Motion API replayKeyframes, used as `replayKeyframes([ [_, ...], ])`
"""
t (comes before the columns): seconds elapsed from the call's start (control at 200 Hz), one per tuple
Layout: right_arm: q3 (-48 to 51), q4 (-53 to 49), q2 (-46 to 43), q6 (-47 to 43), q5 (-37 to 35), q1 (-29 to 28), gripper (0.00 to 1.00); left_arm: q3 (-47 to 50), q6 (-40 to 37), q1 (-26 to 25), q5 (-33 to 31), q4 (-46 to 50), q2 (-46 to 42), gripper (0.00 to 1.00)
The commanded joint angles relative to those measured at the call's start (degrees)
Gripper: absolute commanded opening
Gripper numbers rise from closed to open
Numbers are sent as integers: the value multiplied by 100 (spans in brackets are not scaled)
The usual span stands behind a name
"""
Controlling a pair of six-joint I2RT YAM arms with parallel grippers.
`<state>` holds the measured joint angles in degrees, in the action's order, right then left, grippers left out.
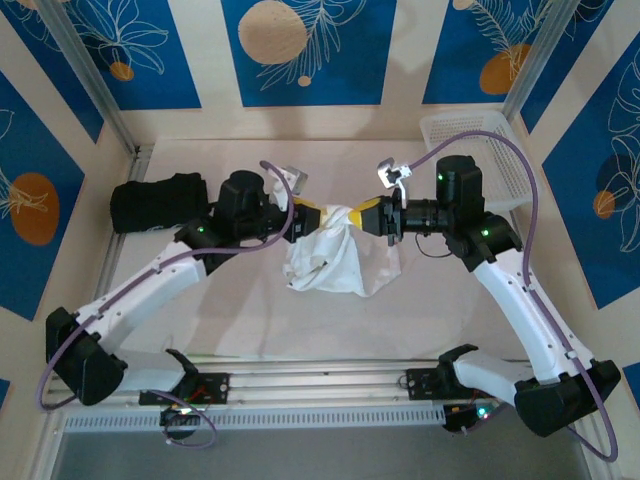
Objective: Fold the inside-out t-shirt
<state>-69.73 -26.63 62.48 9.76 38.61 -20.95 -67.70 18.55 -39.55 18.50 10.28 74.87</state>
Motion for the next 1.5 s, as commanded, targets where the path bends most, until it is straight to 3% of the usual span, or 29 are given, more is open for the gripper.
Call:
replayKeyframes([
  [0.0,-135,-213,-80,-291,11,74,0,-270,477,58,639,-523,133,6],
  [0.035,-124,-228,-131,-261,-111,127,0,-292,644,120,786,-615,133,0],
  [0.24,-75,-254,-365,166,-1096,339,0,-196,1628,556,1496,-1238,-352,0],
  [0.59,60,306,-525,656,-1215,360,0,646,2605,985,1541,-1825,-1281,0],
  [0.785,351,1622,-523,1379,276,398,0,575,1217,927,93,-1,-1295,0],
  [0.905,395,1759,-498,1331,538,338,0,552,781,854,-404,486,-1089,0],
  [0.99,434,1546,-437,1224,333,312,0,554,496,725,-518,558,-1044,0],
  [1.105,391,1157,-231,1072,184,239,0,722,95,472,-686,328,-1281,28],
  [1.2,391,1065,-162,988,115,188,0,891,-233,204,-795,92,-1545,39],
  [1.495,365,941,-102,910,-8,131,0,512,-840,-623,-257,26,-1219,45],
])
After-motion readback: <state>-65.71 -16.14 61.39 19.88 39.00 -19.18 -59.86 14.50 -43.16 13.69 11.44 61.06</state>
